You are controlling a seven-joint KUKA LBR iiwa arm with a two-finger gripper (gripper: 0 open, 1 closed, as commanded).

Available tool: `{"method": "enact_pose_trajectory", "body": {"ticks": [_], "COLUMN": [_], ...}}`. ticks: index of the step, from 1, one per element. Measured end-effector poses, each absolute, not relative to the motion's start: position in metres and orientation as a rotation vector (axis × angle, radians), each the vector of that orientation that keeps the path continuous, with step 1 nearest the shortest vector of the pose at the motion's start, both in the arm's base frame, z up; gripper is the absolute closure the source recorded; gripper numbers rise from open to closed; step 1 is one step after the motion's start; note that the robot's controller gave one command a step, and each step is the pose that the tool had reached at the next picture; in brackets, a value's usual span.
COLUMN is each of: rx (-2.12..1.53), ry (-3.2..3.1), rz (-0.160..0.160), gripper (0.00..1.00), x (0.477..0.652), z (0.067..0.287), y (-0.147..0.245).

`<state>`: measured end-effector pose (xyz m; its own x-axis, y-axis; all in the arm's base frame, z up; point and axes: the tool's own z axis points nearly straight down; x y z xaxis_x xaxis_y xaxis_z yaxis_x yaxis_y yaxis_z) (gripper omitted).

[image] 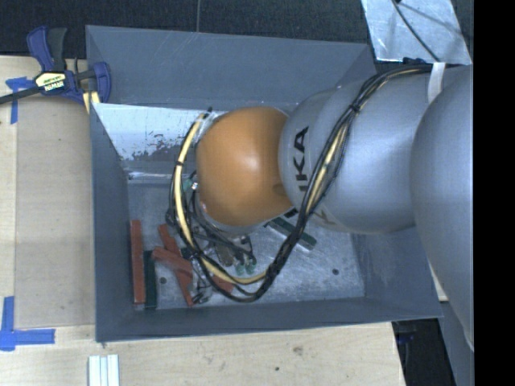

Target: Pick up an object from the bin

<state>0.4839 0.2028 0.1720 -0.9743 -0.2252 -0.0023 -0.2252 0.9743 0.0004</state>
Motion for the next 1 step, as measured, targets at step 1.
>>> {"method": "enact_pose_trajectory", "body": {"ticks": [1], "rx": [-0.595], "ry": [3.089], "rz": [-0.001], "gripper": [0.0], "x": [0.5152], "z": [0.0668], "y": [0.1623]}}
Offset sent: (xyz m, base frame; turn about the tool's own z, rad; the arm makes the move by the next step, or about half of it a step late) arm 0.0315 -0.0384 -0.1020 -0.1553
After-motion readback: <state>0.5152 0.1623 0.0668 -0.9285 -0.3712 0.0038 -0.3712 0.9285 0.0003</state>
